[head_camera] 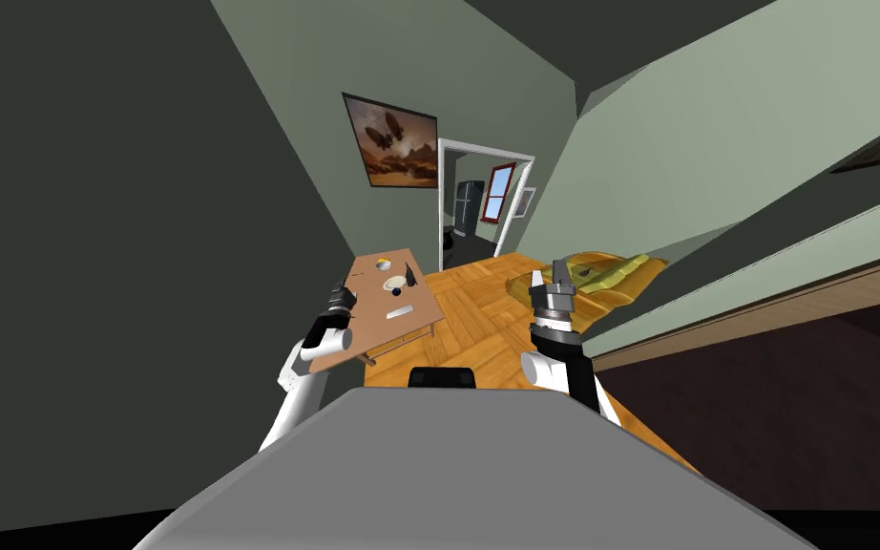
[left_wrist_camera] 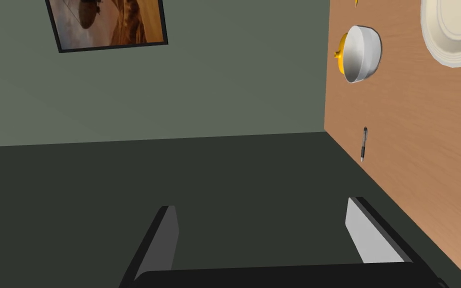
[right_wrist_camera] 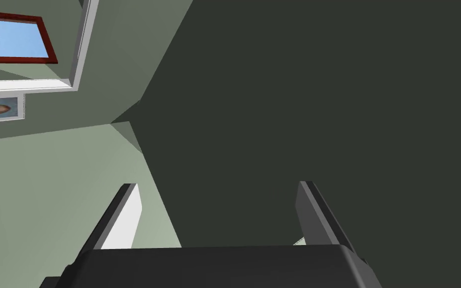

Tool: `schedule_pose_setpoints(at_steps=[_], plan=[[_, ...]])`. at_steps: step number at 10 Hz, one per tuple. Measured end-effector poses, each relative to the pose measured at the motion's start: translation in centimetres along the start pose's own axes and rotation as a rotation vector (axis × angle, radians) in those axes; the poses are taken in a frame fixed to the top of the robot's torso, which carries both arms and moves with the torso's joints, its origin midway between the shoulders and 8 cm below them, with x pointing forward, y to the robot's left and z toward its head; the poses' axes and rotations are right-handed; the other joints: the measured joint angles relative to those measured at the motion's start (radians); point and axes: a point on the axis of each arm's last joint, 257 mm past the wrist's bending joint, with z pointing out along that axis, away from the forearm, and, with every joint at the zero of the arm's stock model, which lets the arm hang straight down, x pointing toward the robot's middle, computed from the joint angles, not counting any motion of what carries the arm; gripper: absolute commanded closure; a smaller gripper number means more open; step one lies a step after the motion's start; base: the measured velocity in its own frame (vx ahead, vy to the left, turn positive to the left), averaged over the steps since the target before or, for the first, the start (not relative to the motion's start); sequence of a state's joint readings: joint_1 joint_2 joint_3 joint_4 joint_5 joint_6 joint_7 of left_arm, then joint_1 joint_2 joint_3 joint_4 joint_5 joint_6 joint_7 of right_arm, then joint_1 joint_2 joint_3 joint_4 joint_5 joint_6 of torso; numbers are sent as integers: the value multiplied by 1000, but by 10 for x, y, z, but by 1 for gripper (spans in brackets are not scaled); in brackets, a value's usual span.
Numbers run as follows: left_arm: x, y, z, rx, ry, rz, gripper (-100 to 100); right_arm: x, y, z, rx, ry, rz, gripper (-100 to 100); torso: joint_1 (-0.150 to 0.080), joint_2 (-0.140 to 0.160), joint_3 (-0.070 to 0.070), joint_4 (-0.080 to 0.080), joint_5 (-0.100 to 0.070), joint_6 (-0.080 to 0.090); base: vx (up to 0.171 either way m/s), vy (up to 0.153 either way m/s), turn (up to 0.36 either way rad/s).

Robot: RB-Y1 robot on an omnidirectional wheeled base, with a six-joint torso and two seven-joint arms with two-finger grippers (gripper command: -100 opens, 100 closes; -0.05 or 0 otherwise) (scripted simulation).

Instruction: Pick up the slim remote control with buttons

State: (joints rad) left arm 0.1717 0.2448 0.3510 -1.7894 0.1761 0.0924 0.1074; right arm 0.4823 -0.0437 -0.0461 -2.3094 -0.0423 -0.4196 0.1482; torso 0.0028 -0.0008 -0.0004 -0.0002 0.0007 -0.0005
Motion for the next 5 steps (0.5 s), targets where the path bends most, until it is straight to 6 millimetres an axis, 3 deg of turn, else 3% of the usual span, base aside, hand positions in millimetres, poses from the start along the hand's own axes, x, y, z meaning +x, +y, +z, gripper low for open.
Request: schedule_pose_setpoints(at_steps=[5], plan=[[-49, 46, 15, -153, -82, -23, -100, 0, 0, 0, 0, 0, 0, 0, 0, 0, 0, 0, 0, 1, -5, 29, -155]])
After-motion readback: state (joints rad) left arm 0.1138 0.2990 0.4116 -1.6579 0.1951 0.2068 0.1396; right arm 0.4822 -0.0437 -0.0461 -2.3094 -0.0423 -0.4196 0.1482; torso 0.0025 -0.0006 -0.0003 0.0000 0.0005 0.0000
